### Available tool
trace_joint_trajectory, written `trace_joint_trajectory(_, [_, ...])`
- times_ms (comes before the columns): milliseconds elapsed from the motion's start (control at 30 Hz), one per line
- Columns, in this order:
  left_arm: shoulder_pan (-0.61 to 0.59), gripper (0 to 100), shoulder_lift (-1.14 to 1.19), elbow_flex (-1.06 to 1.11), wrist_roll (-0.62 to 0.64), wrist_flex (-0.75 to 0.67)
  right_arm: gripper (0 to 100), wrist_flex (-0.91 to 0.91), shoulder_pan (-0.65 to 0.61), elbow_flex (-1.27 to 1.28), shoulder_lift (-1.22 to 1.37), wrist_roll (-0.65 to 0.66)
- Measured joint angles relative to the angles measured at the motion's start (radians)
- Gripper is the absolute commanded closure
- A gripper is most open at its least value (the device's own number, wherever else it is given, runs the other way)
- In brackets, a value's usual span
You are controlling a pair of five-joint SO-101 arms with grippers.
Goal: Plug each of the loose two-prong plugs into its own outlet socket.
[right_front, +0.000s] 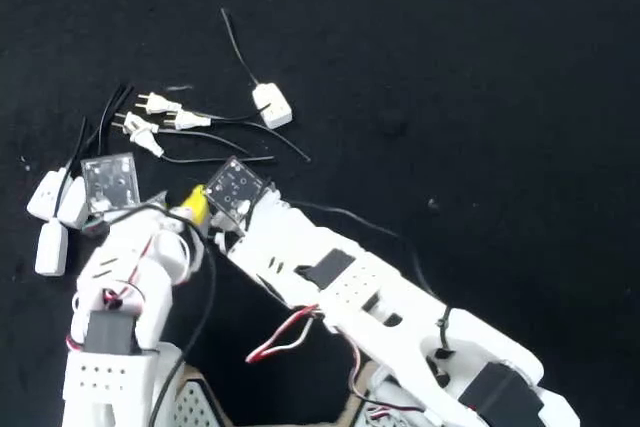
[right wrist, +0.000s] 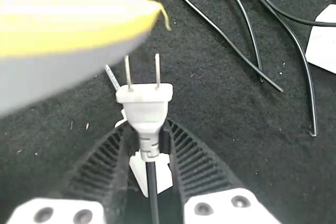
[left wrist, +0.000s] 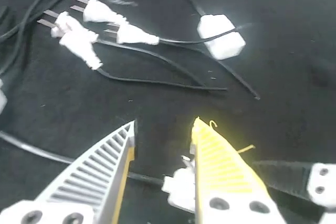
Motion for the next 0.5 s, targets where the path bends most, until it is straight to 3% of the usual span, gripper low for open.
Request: trace_joint_trajectory(500, [0.031, 82, -0.031, 0.086, -0.104, -0.021, 98.8, 0.000, 0.002, 0.000, 0.000, -0.002])
